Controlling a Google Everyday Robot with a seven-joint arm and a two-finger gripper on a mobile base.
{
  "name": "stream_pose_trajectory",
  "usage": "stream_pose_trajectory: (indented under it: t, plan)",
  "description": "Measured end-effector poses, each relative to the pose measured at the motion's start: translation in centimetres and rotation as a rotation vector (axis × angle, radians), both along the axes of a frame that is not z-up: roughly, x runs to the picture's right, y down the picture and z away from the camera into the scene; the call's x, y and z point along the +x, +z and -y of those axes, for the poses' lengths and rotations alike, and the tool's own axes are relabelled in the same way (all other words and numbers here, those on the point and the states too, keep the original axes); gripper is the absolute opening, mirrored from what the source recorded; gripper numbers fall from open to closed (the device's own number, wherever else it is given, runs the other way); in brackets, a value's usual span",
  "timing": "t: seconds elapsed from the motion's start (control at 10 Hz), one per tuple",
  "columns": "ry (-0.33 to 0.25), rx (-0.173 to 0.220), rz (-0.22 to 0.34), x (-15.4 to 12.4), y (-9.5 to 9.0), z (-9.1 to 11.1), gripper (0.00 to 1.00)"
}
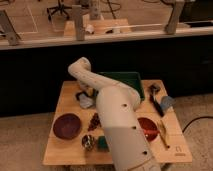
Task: Wipe purple bowl with eraser
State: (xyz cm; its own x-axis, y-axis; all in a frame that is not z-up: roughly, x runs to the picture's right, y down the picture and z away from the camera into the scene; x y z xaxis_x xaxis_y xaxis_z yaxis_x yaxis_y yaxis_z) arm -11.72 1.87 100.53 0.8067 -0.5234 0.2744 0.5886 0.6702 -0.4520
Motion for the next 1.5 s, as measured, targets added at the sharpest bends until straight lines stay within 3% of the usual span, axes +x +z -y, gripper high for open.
stream_pose_trajectory:
  t: [0.3,0.5,0.7,0.9,1.2,1.4,1.5]
  plan:
    - [-0.002,-0.004,0.008,0.1,0.1,-0.4,0.15]
    - [0.009,-0.007,0.025,-0.1,-0.4,-0.4,0.15]
    - [0.042,0.013,0.057,0.1,-2.0,1.1,0.15]
    - [0.064,0.057,0.093,0.1,-5.1,3.7,0.15]
    - [0.07,0.121,0.164,-1.1,-11.6,6.7,0.15]
    - [0.067,0.121,0.229,-2.5,-15.4,6.0,0.15]
    - [0.061,0.1,0.272,-3.5,-17.6,4.4,0.15]
